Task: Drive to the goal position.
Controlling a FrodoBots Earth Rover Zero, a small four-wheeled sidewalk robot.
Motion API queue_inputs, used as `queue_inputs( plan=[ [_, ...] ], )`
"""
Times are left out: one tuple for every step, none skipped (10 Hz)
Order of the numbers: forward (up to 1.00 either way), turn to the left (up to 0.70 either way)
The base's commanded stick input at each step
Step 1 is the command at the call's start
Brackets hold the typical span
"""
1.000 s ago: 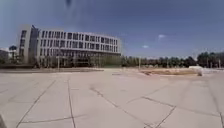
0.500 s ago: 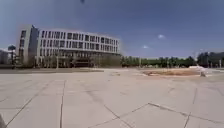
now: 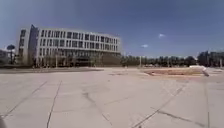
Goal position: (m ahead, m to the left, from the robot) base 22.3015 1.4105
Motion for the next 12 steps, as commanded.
queue_inputs(
  plan=[
    [0.70,0.01],
    [0.70,0.01],
    [0.70,0.01],
    [0.70,0.01],
    [0.70,0.01],
    [0.70,0.01],
    [0.70,0.01],
    [0.70,0.01],
    [0.70,0.01],
    [0.70,0.01],
    [0.70,0.01],
    [0.70,0.01]
  ],
)
